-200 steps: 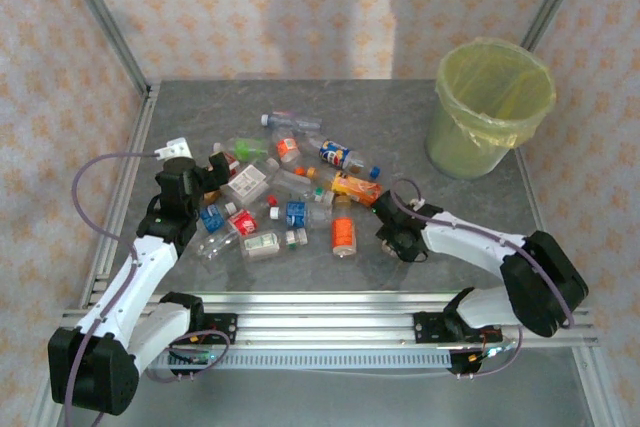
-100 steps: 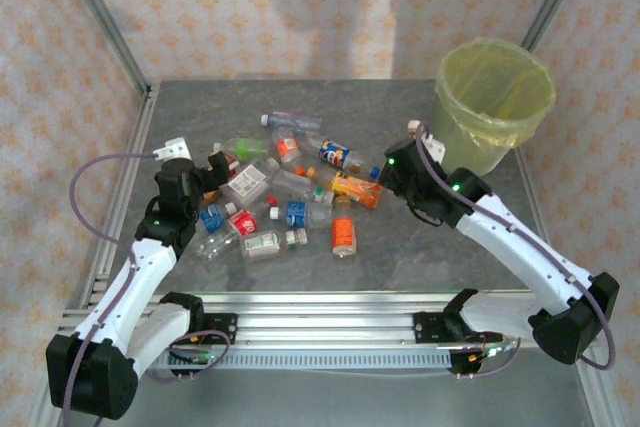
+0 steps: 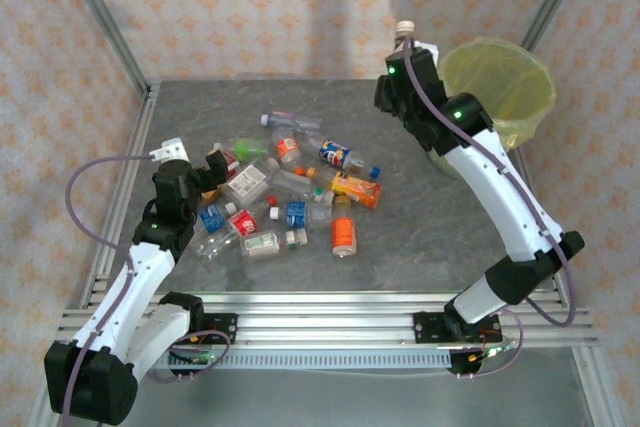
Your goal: Put the plastic bottles in the bin
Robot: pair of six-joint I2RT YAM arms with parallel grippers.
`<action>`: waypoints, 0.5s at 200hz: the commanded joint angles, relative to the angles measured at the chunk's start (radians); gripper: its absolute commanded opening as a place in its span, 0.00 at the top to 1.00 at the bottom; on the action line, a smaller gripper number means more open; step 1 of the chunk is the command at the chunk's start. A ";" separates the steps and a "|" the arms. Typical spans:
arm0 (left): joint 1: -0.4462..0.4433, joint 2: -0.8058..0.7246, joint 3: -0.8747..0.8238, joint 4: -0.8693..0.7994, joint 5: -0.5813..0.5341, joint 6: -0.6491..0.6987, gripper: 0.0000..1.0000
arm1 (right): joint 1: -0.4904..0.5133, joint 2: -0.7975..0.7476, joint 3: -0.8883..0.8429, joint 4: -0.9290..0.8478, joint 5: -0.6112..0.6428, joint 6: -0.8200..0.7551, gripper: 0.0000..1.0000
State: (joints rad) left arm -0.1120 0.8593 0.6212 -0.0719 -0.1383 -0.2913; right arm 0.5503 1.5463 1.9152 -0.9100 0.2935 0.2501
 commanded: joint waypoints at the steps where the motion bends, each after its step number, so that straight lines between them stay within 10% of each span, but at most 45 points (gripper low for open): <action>1: -0.012 -0.017 0.026 -0.037 -0.018 -0.016 0.00 | -0.074 0.024 0.061 -0.026 0.067 -0.084 0.70; 100: -0.014 -0.014 0.015 -0.031 -0.004 -0.007 0.00 | -0.201 0.014 -0.012 0.084 0.143 -0.101 0.74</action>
State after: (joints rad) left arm -0.1204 0.8574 0.6212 -0.0860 -0.1379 -0.2913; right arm 0.3435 1.5932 1.9549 -0.8886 0.3912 0.1558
